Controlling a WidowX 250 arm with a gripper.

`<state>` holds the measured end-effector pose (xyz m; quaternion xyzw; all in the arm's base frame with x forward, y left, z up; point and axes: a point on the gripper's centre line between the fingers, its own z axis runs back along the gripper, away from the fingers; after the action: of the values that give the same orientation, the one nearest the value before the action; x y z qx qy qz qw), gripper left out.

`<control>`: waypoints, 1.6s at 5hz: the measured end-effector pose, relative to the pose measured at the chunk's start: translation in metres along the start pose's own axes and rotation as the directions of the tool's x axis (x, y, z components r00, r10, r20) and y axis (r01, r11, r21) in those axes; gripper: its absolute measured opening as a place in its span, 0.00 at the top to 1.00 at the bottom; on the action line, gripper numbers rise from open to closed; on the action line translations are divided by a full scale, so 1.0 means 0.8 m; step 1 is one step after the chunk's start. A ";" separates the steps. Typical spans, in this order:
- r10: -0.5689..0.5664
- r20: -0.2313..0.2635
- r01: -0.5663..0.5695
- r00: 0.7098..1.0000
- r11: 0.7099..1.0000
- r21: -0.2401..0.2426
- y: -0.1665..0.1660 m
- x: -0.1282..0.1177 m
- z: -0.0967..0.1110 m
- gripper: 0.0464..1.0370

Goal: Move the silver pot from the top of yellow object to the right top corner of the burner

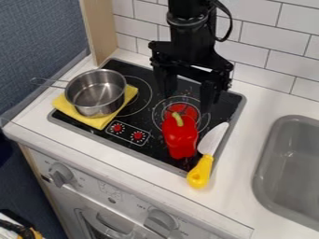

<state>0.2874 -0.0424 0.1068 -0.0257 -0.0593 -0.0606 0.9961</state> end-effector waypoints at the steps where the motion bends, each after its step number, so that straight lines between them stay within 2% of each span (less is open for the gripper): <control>1: 0.000 -0.026 0.000 1.000 1.000 -0.003 0.000 -0.003 -0.009 0.04; 2: 0.084 -0.033 -0.085 0.996 0.996 -0.013 0.044 0.006 -0.010 0.04; 3: 0.108 -0.019 -0.108 0.994 0.994 0.001 0.081 0.020 -0.006 0.04; 4: 0.132 0.000 -0.132 0.991 0.991 0.026 0.135 0.019 -0.017 0.04; 5: 0.101 -0.029 -0.100 0.994 0.994 0.037 0.147 0.018 -0.045 0.04; 6: 0.081 -0.026 -0.079 0.996 0.994 0.069 0.154 0.018 -0.054 0.04; 7: 0.102 -0.040 -0.099 0.994 0.992 0.074 0.162 0.012 -0.074 0.04; 8: 0.117 -0.081 -0.112 0.990 0.991 0.073 0.165 0.010 -0.089 0.04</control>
<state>0.3196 0.0837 0.0309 0.0076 -0.0170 -0.0023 0.9998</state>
